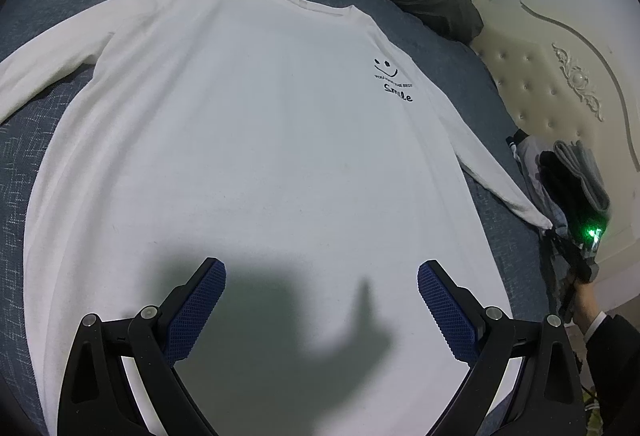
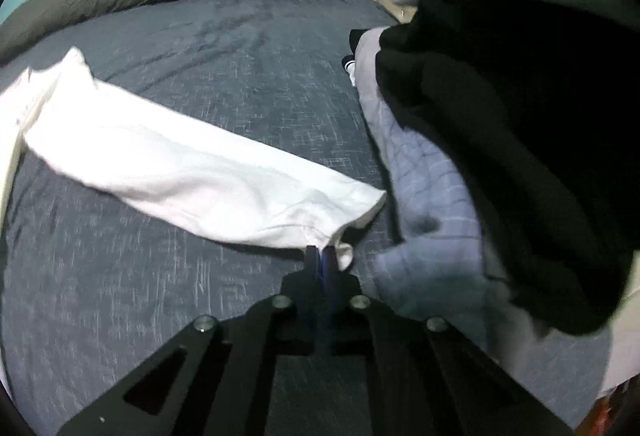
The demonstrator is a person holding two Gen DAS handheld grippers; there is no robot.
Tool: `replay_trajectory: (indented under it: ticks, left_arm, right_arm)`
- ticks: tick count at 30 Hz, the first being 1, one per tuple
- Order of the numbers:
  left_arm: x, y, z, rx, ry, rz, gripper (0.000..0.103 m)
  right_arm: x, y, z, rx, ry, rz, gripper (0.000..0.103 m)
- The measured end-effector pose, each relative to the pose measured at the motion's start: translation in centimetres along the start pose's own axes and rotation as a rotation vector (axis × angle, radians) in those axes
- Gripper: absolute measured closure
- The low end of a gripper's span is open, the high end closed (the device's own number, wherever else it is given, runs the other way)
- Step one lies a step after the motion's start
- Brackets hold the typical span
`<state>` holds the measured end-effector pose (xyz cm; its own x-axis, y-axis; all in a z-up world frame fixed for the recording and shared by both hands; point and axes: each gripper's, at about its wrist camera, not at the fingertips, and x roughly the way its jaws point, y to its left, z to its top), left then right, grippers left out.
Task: Fold clothes
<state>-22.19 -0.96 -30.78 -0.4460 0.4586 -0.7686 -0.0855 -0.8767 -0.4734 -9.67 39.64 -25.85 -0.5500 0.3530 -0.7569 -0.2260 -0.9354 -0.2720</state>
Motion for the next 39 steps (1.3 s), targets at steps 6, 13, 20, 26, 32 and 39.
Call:
replay_trajectory:
  ticks: [6, 13, 20, 26, 32, 39]
  left_arm:
    - [-0.1, -0.3, 0.0, 0.004, -0.003, -0.004, 0.004]
    - [0.0, -0.3, 0.1, 0.0, 0.0, -0.008, 0.004]
    - [-0.4, -0.3, 0.2, -0.005, -0.01, -0.015, 0.004]
    - [-0.4, -0.4, 0.3, -0.004, -0.011, -0.017, 0.004]
    - [-0.4, -0.7, 0.3, 0.003, -0.009, -0.019, 0.004]
    - [-0.4, -0.4, 0.3, -0.005, -0.007, -0.019, 0.004]
  right_arm:
    - [0.1, -0.3, -1.9, -0.057, 0.052, 0.022, 0.102]
    - [-1.0, -0.4, -2.9, -0.078, 0.066, 0.054, 0.102]
    - [-0.8, 0.5, -2.8, -0.062, 0.076, 0.101, 0.102]
    - [-4.2, -0.4, -2.2, 0.031, -0.035, 0.146, 0.102]
    - [-2.1, 0.6, 0.5, 0.063, 0.022, 0.179, 0.081]
    - [-0.1, 1.5, -0.1, 0.012, 0.1, 0.156, 0.059]
